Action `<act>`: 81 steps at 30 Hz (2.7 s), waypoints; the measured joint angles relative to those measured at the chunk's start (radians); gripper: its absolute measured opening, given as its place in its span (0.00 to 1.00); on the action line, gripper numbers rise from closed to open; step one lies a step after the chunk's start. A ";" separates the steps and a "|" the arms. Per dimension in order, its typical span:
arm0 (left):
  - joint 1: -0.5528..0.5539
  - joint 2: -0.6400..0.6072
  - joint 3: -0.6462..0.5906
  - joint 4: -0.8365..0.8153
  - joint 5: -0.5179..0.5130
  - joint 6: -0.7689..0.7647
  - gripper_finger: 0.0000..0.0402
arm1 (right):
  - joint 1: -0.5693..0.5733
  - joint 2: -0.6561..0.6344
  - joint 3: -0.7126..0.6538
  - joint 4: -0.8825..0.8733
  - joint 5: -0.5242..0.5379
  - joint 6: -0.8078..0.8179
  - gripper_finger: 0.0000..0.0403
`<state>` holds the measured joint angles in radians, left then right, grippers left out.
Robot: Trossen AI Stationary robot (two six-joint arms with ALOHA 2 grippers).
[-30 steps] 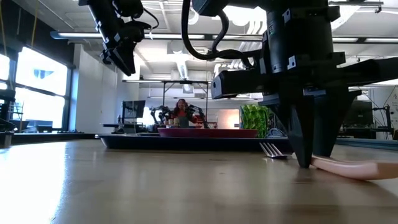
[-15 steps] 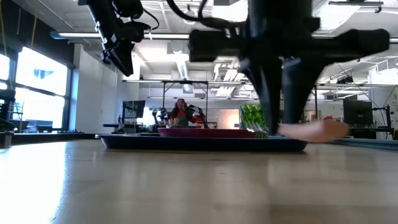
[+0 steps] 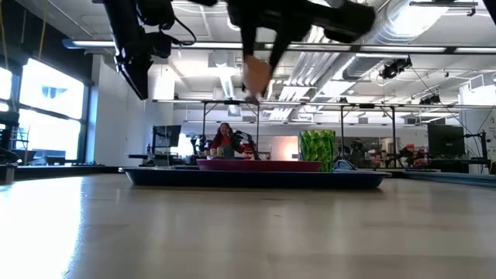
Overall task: Pick and place plate/cup/fork/spoon on tray
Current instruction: Put the orange fork to the left side of the pink plate on the blue serving tray
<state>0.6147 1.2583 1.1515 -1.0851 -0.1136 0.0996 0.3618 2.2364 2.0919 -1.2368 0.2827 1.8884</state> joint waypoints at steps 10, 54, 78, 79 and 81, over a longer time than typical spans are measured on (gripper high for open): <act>0.000 0.000 0.000 -0.026 -0.024 0.017 0.34 | -0.080 -0.003 0.089 0.107 0.054 -0.129 0.06; 0.000 0.000 0.000 -0.020 -0.028 -0.012 0.34 | -0.026 0.235 0.085 0.093 -0.197 -0.001 0.06; 0.000 0.000 0.000 -0.018 -0.028 -0.010 0.34 | -0.026 0.257 0.085 0.096 -0.234 -0.003 0.17; 0.000 0.000 0.000 -0.018 -0.028 -0.010 0.34 | -0.026 0.257 0.085 0.096 -0.234 -0.003 0.18; 0.000 0.000 0.000 -0.018 -0.028 -0.010 0.34 | -0.026 0.257 0.085 0.098 -0.234 -0.003 0.20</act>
<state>0.6145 1.2583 1.1515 -1.1030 -0.1417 0.0897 0.3359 2.4939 2.1773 -1.1388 0.0486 1.8854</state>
